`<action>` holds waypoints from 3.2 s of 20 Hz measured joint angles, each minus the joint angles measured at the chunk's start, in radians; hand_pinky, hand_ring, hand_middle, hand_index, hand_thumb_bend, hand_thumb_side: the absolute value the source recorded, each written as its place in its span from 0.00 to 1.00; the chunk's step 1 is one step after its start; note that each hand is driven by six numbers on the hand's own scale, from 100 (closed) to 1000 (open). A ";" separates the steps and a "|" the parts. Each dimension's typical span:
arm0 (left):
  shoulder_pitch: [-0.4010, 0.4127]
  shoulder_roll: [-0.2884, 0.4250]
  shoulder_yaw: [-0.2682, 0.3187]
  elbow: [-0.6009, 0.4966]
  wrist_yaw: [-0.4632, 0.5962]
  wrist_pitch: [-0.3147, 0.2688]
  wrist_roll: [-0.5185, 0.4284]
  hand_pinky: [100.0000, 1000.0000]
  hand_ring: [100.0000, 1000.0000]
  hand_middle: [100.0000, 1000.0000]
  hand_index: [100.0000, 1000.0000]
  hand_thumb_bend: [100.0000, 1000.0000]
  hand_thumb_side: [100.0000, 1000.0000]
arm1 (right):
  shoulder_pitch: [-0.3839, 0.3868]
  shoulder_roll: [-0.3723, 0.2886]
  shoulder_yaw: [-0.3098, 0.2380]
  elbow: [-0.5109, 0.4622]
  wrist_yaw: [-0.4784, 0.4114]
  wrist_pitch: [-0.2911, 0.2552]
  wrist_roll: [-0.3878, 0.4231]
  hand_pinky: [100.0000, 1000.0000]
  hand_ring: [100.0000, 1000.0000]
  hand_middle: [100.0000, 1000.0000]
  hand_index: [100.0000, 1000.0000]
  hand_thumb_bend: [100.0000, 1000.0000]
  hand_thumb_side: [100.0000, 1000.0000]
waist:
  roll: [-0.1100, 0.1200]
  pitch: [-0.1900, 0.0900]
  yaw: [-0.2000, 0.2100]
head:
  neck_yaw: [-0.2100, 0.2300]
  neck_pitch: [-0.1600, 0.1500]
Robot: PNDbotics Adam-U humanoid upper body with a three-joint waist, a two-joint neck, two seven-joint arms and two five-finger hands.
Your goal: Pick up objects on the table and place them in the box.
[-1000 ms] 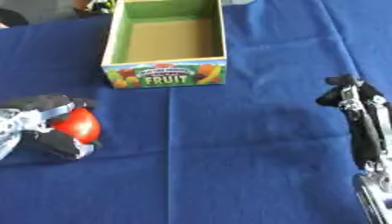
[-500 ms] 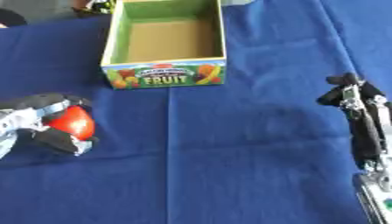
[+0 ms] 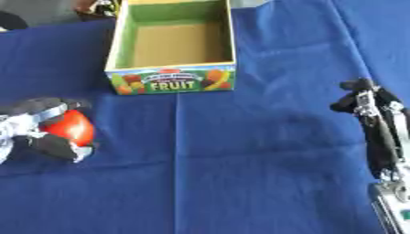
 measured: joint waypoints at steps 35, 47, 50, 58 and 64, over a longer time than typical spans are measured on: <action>-0.469 -0.238 0.171 0.275 -0.244 -0.248 0.088 0.00 0.29 0.51 0.92 0.00 0.12 | 0.004 -0.013 0.017 0.000 -0.001 -0.032 0.020 0.61 0.49 0.39 0.65 0.00 0.67 | 0.016 -0.032 -0.070 | 0.070 0.045; -0.556 -0.380 0.220 0.535 -0.361 -0.392 0.231 0.00 0.28 0.49 0.90 0.00 0.12 | -0.044 -0.037 0.025 0.000 -0.010 -0.121 0.070 0.62 0.50 0.39 0.65 0.00 0.68 | -0.003 -0.009 -0.117 | 0.111 0.017; -0.557 -0.392 0.227 0.565 -0.375 -0.413 0.244 0.00 0.29 0.49 0.90 0.00 0.12 | -0.044 -0.037 0.025 0.000 -0.014 -0.125 0.074 0.62 0.50 0.39 0.66 0.00 0.69 | -0.003 -0.009 -0.117 | 0.111 0.016; -0.571 -0.453 0.248 0.707 -0.459 -0.417 0.243 0.00 0.31 0.53 0.94 0.00 0.12 | -0.093 -0.045 0.036 0.000 -0.038 -0.141 0.077 0.61 0.50 0.39 0.65 0.00 0.67 | 0.015 0.016 -0.162 | 0.121 -0.013; -0.575 -0.491 0.296 0.840 -0.541 -0.479 0.257 0.00 0.32 0.54 0.94 0.00 0.14 | -0.097 -0.045 0.037 0.000 -0.044 -0.137 0.074 0.61 0.49 0.39 0.65 0.00 0.67 | 0.020 0.028 -0.175 | 0.129 -0.024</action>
